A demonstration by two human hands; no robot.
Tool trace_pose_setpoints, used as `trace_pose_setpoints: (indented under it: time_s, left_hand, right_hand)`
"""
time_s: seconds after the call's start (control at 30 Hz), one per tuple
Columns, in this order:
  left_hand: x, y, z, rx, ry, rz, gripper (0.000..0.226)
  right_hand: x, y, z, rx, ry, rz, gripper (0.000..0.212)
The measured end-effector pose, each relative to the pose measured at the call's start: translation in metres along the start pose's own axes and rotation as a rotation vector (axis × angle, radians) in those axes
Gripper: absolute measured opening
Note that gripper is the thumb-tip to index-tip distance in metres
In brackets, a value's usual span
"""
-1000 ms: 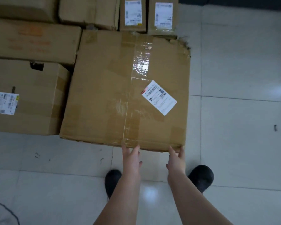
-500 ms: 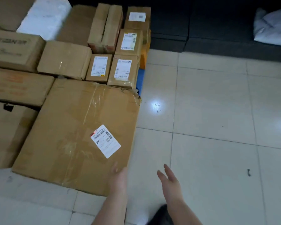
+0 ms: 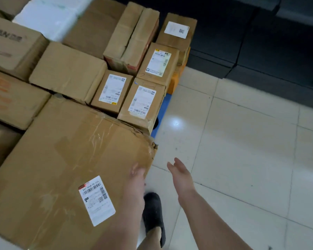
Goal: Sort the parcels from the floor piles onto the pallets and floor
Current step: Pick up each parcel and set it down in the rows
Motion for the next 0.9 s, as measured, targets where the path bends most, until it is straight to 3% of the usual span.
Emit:
trace_pose_setpoints:
  time_s: [0.17, 0.33, 0.5, 0.7, 0.8, 0.9]
  left_hand:
    - [0.066, -0.038, -0.025, 0.053, 0.012, 0.171, 0.041]
    - [0.104, -0.063, -0.049, 0.233, 0.065, 0.293, 0.038]
    - [0.122, -0.075, -0.063, 0.48, 0.039, 0.264, 0.028]
    - [0.138, -0.099, -0.056, 0.548, -0.006, 0.174, 0.052]
    - [0.134, -0.109, -0.047, 0.645, 0.05, 0.25, 0.05]
    - [0.129, -0.132, -0.037, 0.642, 0.186, 0.338, 0.024]
  right_hand:
    - [-0.08, -0.044, -0.056, -0.083, 0.075, 0.123, 0.06]
    - [-0.136, -0.097, -0.11, -0.167, 0.074, 0.188, 0.076]
    - [-0.165, -0.135, -0.157, -0.252, 0.092, 0.248, 0.085]
    - [-0.175, -0.123, -0.17, -0.391, 0.072, 0.395, 0.08]
    - [-0.193, -0.103, -0.189, -0.325, 0.033, 0.327, 0.096]
    - [-0.224, -0.094, -0.218, -0.223, 0.131, 0.244, 0.102]
Point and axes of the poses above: each hand's wrist, its own z-axis away from the middle knuckle, its own y-axis out of the back of the hand, x = y × z, the point moved 5 cm from there along -z, towards the middle knuckle, and after that the axes turned 14 degrees about x, right-handed, at the moved point
